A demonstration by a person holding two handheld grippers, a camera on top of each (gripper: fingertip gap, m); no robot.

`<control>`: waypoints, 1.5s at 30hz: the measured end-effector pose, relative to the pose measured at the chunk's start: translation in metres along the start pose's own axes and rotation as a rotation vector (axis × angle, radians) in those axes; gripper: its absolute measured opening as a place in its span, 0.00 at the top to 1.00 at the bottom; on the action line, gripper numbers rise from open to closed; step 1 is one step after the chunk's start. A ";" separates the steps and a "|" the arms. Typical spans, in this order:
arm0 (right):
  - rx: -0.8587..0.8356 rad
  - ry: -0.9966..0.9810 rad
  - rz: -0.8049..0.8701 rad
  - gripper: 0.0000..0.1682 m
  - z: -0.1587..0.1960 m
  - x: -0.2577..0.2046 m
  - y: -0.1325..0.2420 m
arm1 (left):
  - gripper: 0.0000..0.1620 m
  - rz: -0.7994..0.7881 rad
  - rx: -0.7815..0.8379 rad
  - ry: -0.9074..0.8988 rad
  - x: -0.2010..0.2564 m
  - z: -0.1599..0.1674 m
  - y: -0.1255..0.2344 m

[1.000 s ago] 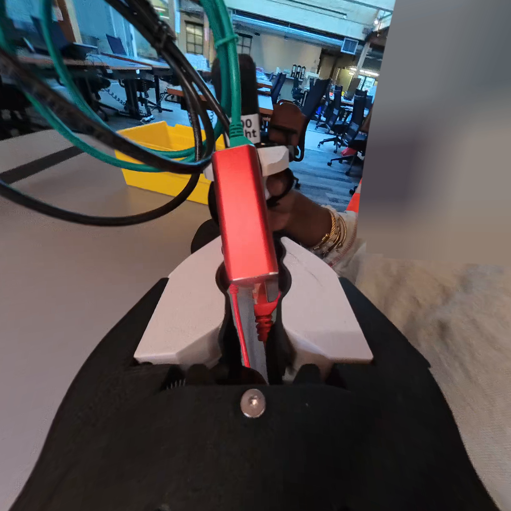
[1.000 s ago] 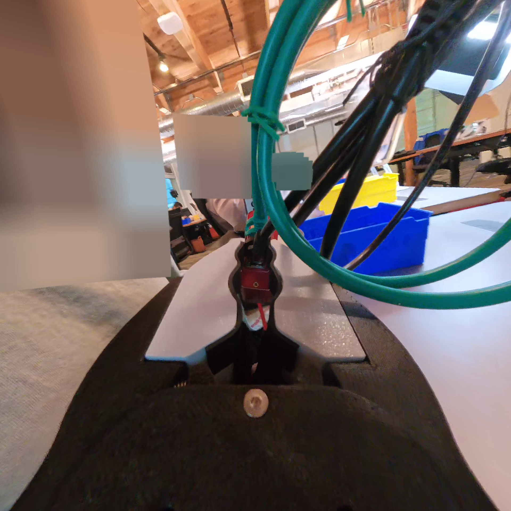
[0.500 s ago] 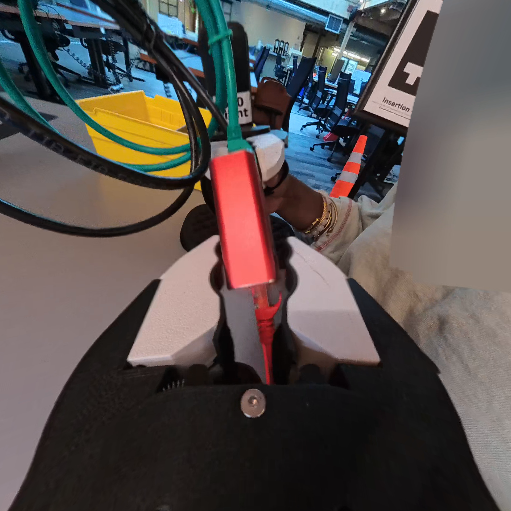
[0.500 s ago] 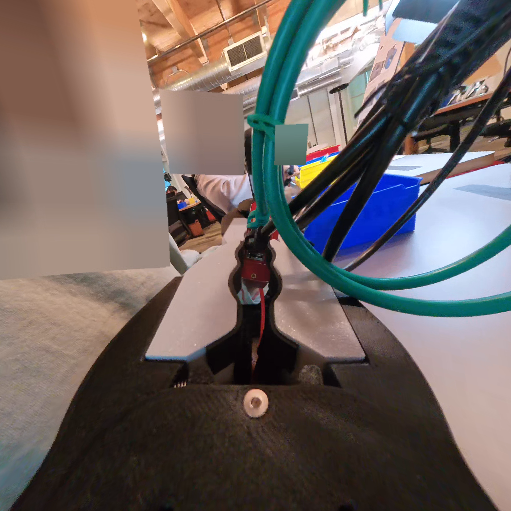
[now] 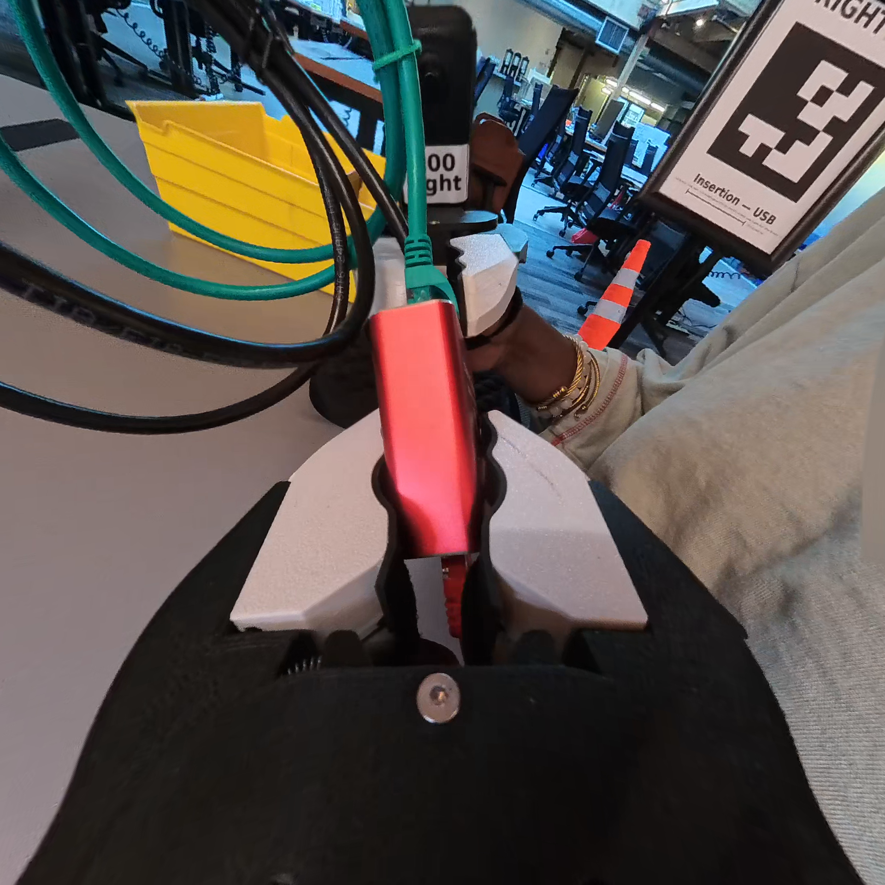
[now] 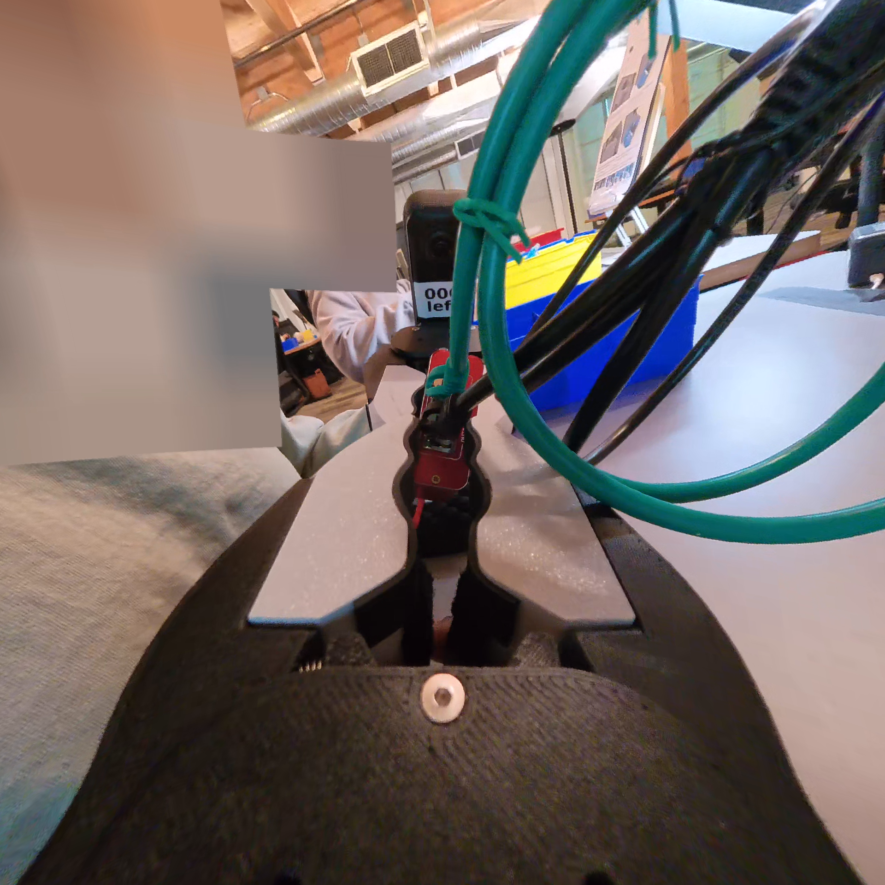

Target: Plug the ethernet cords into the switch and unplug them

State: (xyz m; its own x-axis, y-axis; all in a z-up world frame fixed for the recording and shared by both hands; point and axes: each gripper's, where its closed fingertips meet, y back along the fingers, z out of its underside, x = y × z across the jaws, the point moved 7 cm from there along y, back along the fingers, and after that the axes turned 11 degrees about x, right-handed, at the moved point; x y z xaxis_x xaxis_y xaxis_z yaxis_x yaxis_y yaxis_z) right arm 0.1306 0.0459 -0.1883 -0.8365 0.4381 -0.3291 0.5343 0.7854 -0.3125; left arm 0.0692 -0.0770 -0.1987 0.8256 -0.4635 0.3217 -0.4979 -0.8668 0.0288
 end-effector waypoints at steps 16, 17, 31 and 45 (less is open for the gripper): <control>-0.045 0.072 0.063 0.89 0.007 0.013 0.010 | 0.81 0.016 -0.010 0.072 -0.014 0.017 -0.003; -0.054 0.087 0.067 0.88 0.007 0.013 0.010 | 0.81 0.020 -0.008 0.081 -0.014 0.018 -0.003; -0.093 0.256 0.203 0.87 0.018 0.017 0.011 | 0.81 -0.023 -0.022 0.138 -0.025 0.028 -0.002; -0.014 0.530 0.344 0.88 0.024 0.002 0.006 | 0.81 0.005 0.037 0.125 -0.022 0.028 0.000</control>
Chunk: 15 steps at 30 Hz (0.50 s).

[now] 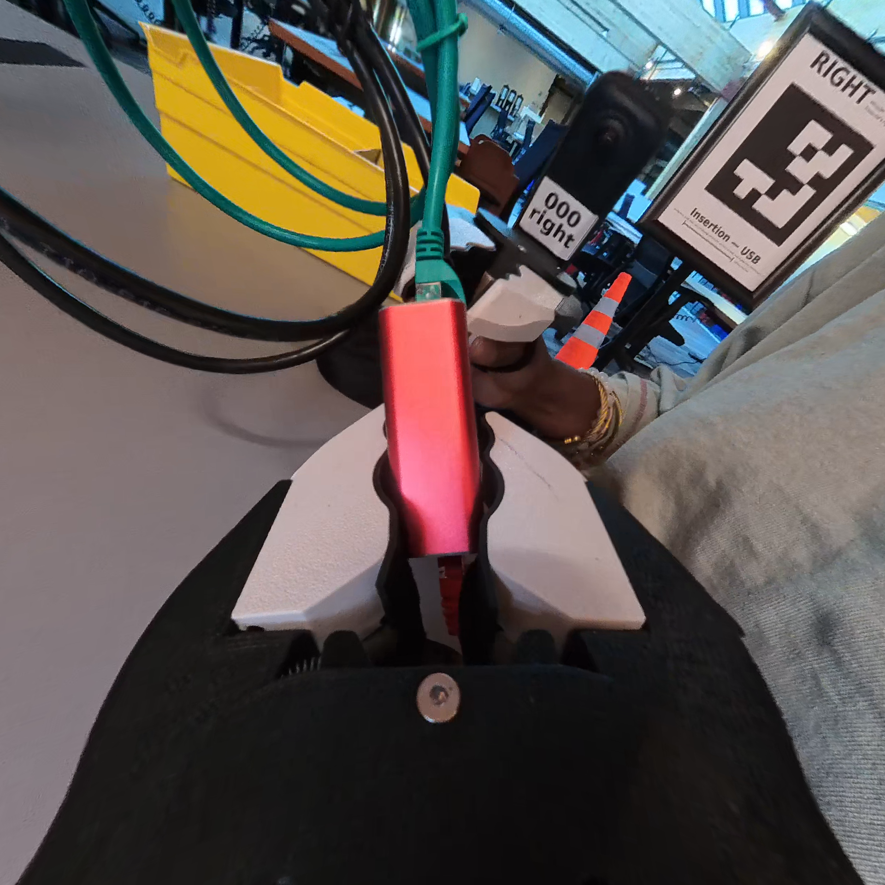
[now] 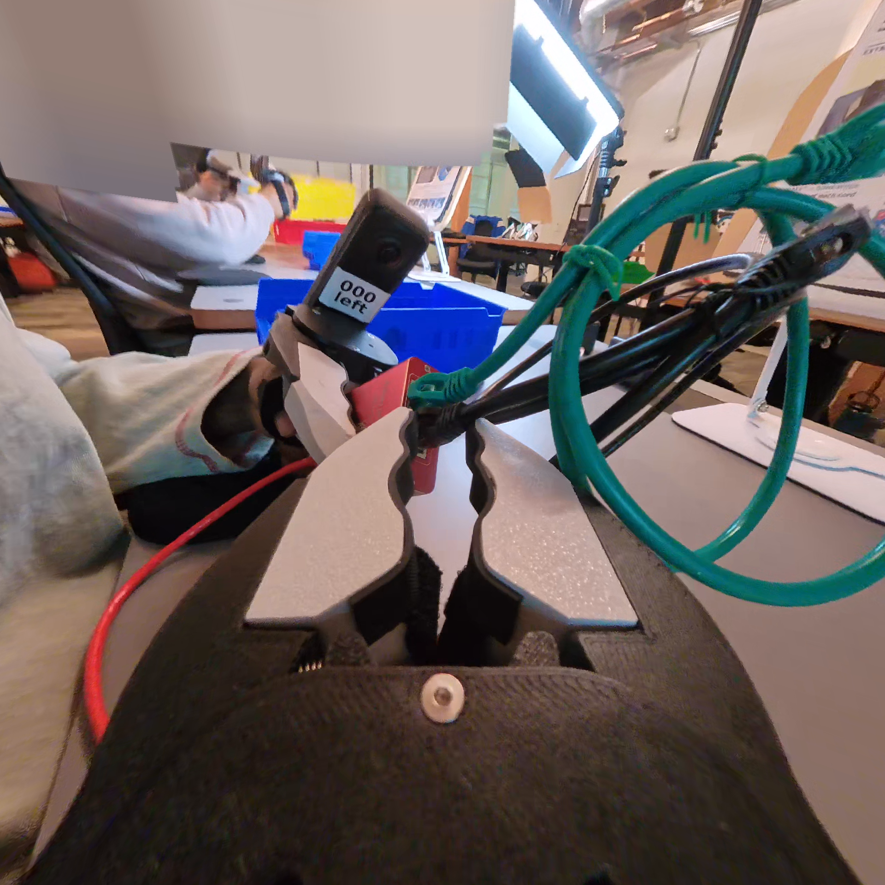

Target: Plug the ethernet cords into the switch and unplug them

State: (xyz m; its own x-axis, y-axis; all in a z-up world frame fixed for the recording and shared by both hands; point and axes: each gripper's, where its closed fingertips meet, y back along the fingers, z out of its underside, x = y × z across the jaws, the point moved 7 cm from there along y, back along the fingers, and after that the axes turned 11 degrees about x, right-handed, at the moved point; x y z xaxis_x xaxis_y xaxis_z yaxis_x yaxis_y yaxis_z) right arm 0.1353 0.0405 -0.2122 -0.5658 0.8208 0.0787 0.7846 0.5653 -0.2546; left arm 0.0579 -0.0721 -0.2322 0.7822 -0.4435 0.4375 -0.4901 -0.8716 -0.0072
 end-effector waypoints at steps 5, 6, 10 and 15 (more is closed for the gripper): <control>0.061 -0.067 0.012 0.88 -0.002 0.001 -0.006 | 0.81 0.042 0.051 0.058 -0.003 -0.003 0.004; 0.074 -0.092 0.009 0.89 -0.001 0.002 -0.007 | 0.81 0.047 0.057 0.066 -0.003 -0.003 0.005; 0.101 -0.144 -0.016 0.91 -0.004 0.002 -0.008 | 0.82 0.071 0.066 0.062 -0.001 -0.004 0.005; 0.109 -0.145 -0.015 0.93 -0.004 0.003 -0.006 | 0.82 0.090 0.062 0.078 -0.002 -0.004 0.006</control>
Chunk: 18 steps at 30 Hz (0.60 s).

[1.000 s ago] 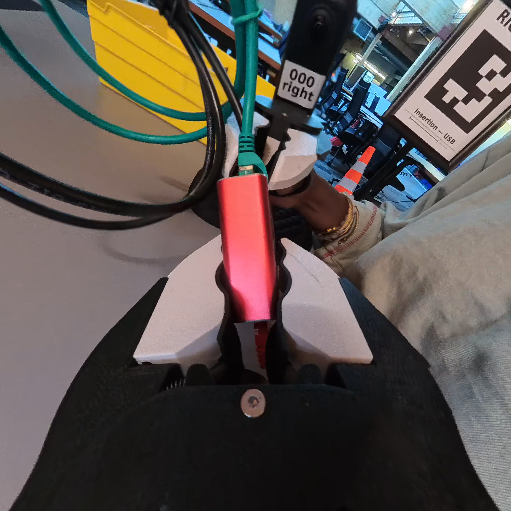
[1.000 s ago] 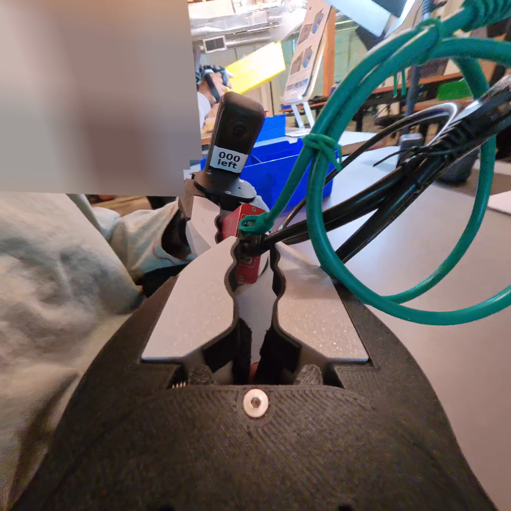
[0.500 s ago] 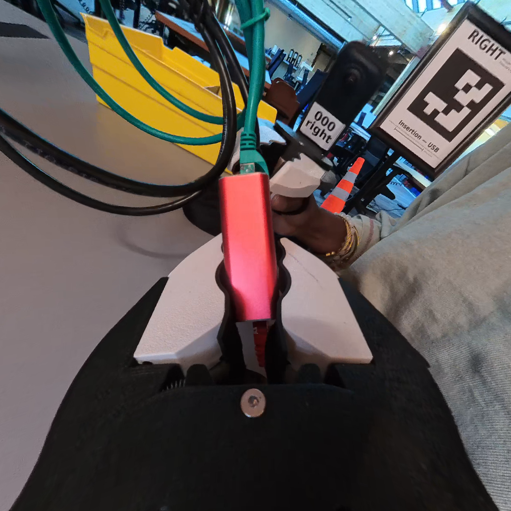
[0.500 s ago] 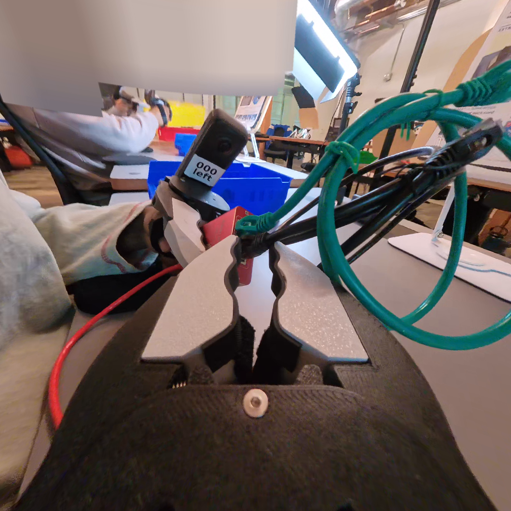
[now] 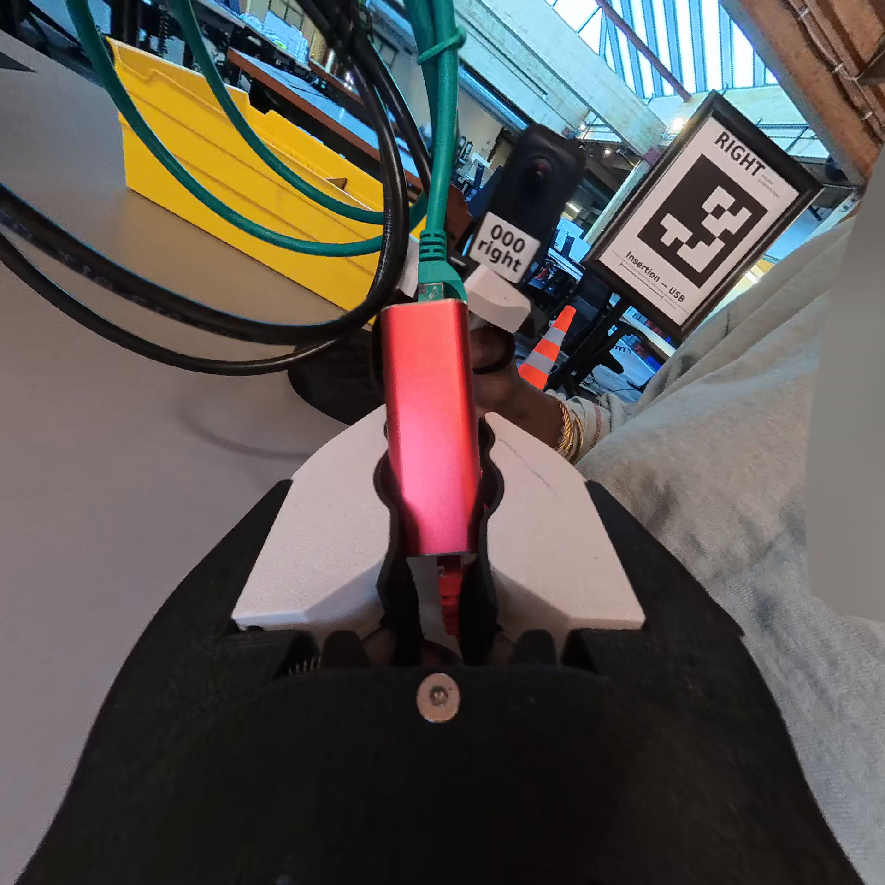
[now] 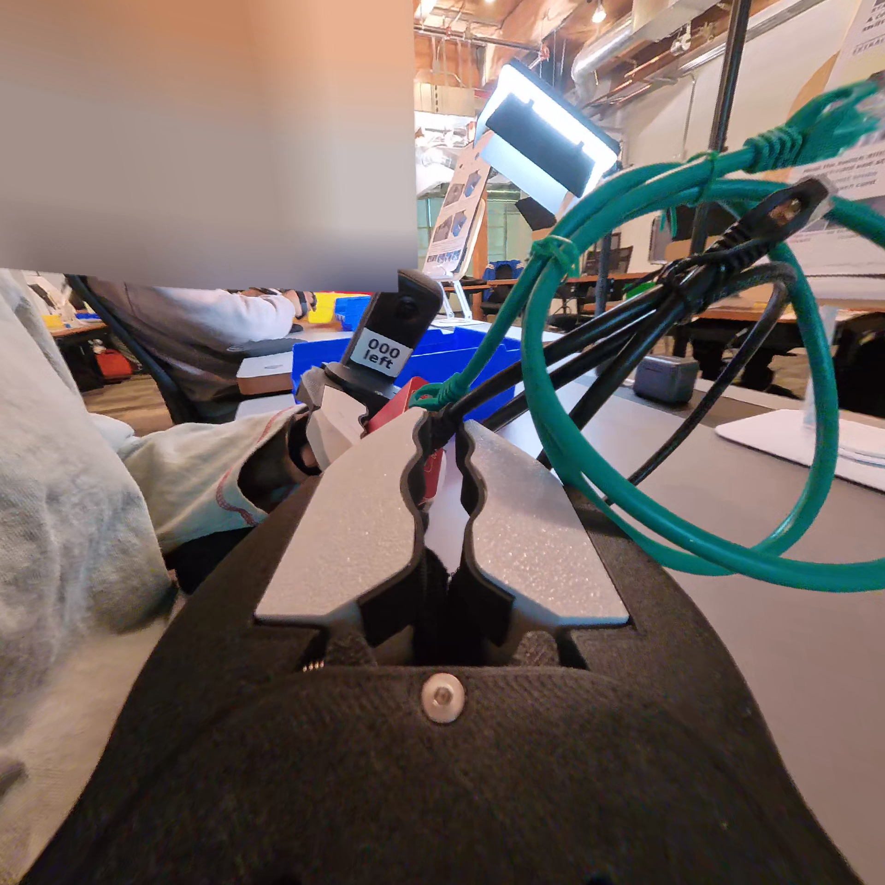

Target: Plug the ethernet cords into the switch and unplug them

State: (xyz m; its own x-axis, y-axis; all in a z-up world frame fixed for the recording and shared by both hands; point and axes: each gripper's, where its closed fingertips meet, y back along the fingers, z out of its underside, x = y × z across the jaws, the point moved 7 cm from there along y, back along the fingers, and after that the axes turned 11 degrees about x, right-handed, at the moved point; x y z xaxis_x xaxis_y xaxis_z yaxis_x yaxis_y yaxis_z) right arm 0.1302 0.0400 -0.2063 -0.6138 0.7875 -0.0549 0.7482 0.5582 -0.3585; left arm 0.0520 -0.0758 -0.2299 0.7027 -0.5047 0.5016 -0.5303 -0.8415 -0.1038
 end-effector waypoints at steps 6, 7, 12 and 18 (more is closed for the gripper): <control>-0.016 -0.312 -0.095 0.94 0.005 0.007 0.004 | 0.82 -0.007 -0.041 -0.014 0.000 0.003 -0.002; -0.035 -0.302 -0.100 0.94 0.004 0.008 0.003 | 0.82 -0.005 -0.041 -0.015 0.000 0.003 -0.002; -0.081 -0.397 -0.130 0.92 0.004 0.011 0.002 | 0.81 -0.017 -0.046 -0.022 0.000 0.004 -0.002; -0.122 -0.415 -0.144 0.90 0.010 0.008 0.000 | 0.81 -0.019 -0.040 -0.017 0.000 0.003 -0.002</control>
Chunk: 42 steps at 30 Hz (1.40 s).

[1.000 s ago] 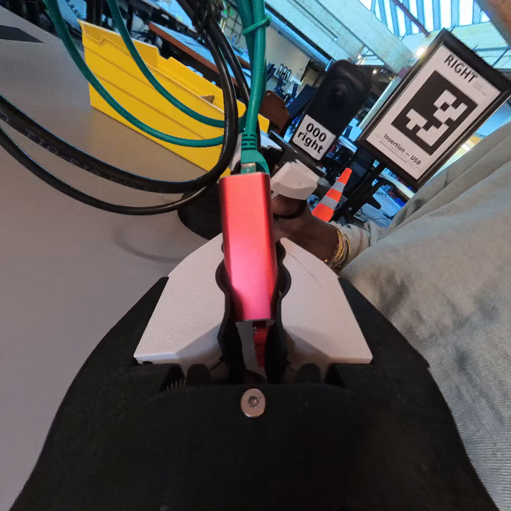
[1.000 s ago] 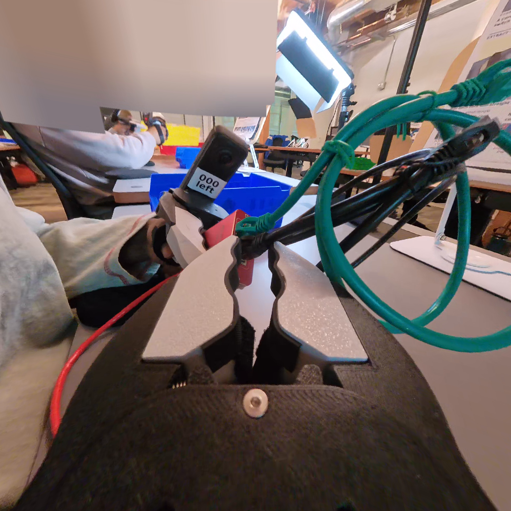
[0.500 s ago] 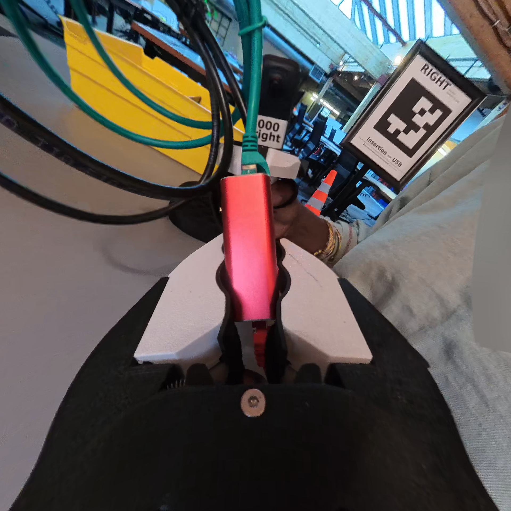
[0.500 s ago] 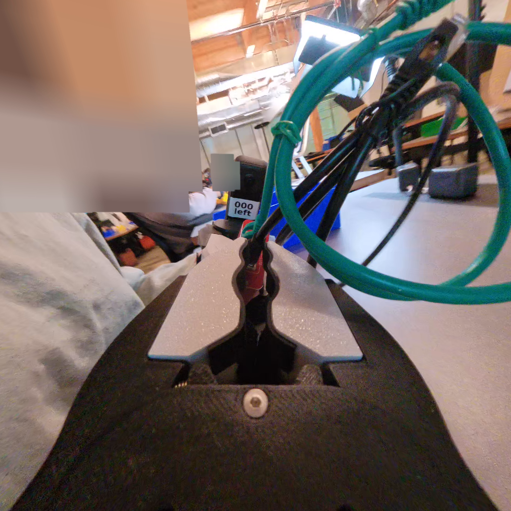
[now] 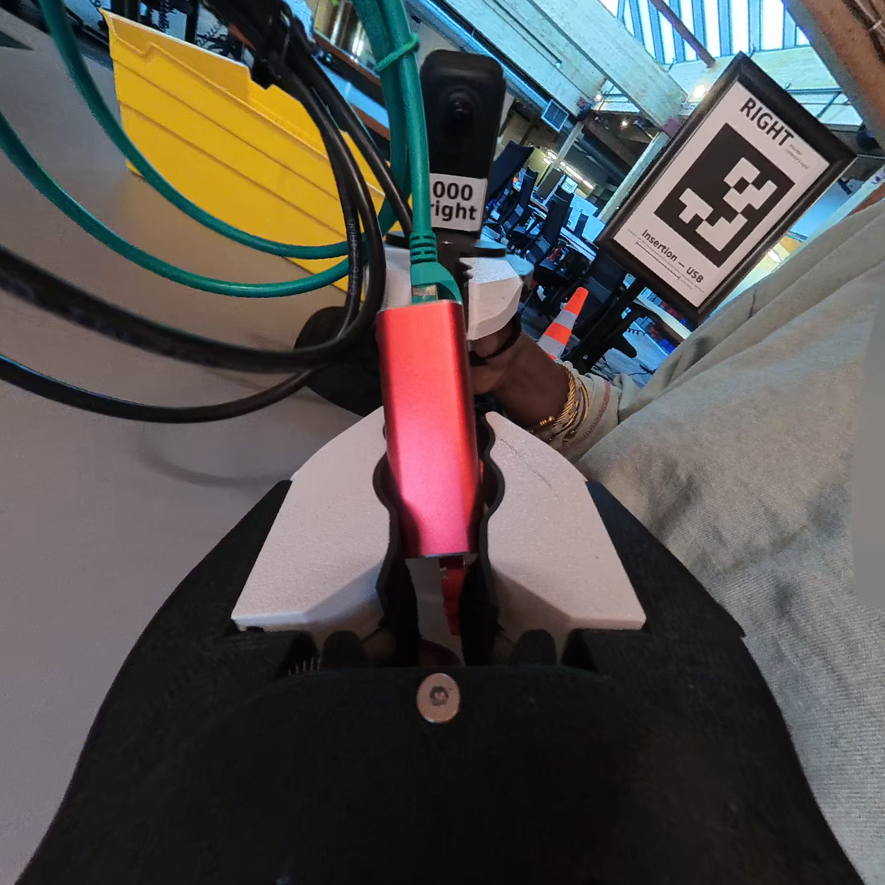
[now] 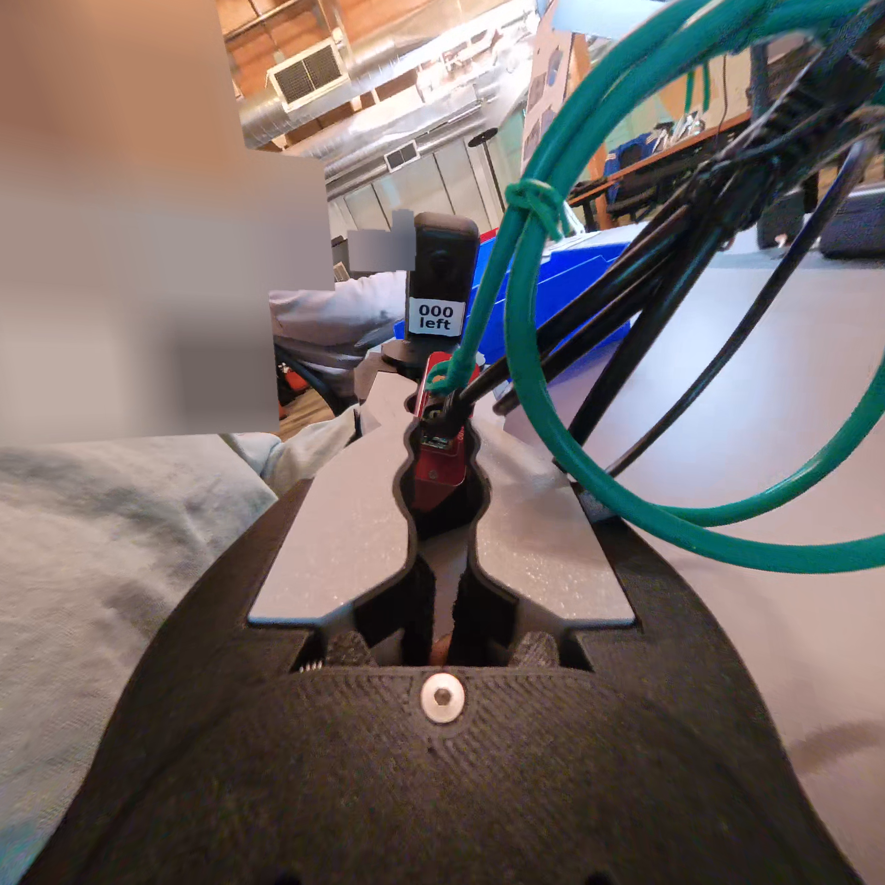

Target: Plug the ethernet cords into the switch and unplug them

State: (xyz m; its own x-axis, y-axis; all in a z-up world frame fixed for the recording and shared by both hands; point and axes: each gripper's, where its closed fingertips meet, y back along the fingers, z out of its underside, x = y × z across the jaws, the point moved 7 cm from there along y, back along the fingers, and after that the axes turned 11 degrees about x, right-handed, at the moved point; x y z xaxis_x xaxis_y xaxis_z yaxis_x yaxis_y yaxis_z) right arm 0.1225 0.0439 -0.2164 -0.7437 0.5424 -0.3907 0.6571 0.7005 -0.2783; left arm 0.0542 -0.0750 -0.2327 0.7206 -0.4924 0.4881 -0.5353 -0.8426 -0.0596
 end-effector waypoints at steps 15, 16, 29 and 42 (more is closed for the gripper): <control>-0.013 0.364 0.142 0.90 0.001 -0.007 -0.001 | 0.82 -0.050 -0.002 -0.014 -0.002 0.001 -0.001; 0.011 0.359 0.145 0.90 0.001 -0.008 -0.001 | 0.81 -0.043 0.004 -0.014 -0.002 0.000 -0.001; 0.120 0.332 0.196 0.92 -0.027 -0.005 0.033 | 0.82 0.046 0.085 0.004 0.003 -0.006 0.007; -0.375 0.462 0.321 0.92 -0.005 -0.002 0.023 | 0.81 0.115 0.191 -0.086 0.013 -0.015 0.013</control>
State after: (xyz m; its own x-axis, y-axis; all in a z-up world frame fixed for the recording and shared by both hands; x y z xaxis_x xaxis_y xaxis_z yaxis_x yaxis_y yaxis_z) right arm 0.1385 0.0613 -0.2176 -0.5495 0.8347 0.0356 0.8293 0.5398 0.1447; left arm 0.0502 -0.0888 -0.2146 0.6989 -0.5974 0.3933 -0.5287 -0.8018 -0.2784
